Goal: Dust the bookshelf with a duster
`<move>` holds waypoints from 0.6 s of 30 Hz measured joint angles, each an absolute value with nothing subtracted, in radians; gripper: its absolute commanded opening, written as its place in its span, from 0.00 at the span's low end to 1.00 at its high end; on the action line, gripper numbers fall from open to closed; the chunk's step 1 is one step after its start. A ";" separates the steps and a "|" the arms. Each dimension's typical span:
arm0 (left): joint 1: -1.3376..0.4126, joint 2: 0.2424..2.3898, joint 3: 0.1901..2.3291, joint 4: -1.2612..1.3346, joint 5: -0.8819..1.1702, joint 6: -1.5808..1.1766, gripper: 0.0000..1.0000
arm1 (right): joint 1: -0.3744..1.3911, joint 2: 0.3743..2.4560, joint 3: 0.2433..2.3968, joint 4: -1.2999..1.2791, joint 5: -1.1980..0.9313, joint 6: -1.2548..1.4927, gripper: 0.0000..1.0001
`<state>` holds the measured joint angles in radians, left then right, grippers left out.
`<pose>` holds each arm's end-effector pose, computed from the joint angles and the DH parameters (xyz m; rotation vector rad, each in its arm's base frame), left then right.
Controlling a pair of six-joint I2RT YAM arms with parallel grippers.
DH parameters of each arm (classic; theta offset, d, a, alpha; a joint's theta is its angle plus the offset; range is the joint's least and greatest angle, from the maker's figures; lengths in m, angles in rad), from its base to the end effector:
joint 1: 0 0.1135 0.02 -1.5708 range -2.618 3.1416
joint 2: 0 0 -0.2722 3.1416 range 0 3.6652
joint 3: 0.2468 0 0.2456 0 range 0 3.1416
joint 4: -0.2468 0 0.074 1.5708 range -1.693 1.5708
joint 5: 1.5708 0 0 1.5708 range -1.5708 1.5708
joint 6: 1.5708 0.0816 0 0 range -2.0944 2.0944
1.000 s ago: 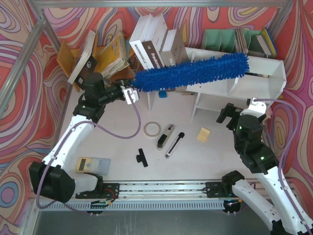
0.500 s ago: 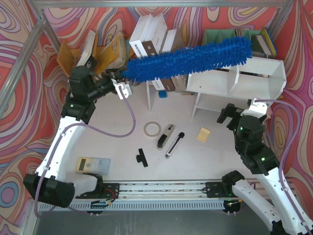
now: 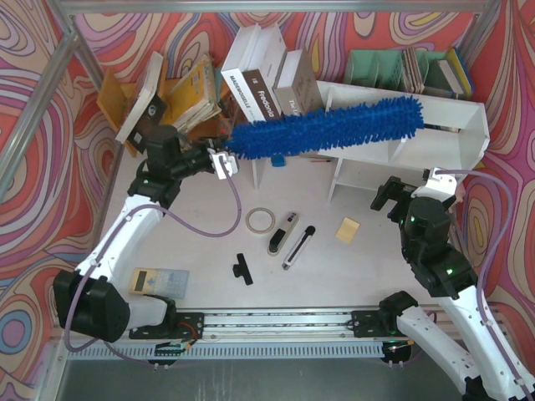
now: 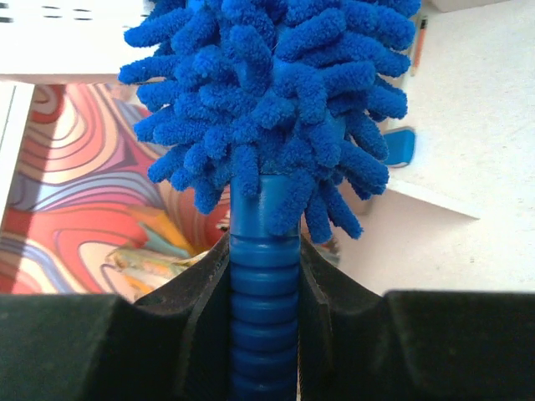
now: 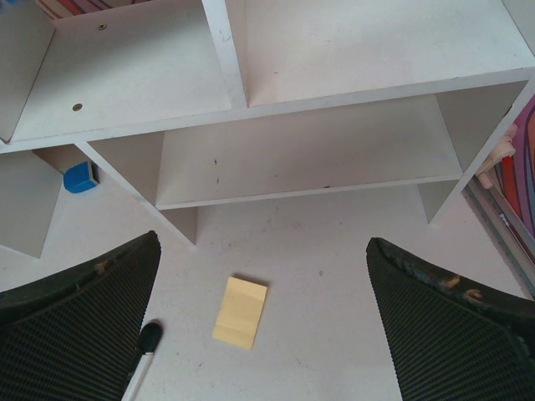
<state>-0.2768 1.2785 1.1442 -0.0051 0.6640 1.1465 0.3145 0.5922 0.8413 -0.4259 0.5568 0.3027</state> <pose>0.2965 -0.1365 0.3825 1.4173 0.9042 0.0863 0.1571 0.0058 0.3571 0.3906 1.6759 -0.0302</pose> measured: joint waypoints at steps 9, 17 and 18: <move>-0.348 1.335 1.050 0.055 0.653 1.132 0.00 | 0.315 0.592 0.841 -0.426 0.557 0.302 0.99; -0.359 1.344 1.095 0.026 0.638 1.133 0.00 | 0.315 0.590 0.841 -0.426 0.557 0.302 0.99; -0.359 1.343 1.114 0.015 0.635 1.136 0.00 | 0.315 0.590 0.841 -0.426 0.557 0.302 0.99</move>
<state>-0.3588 1.3430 1.1137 0.0151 0.6353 1.1358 0.3149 0.5896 0.8413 -0.4259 0.5568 0.3023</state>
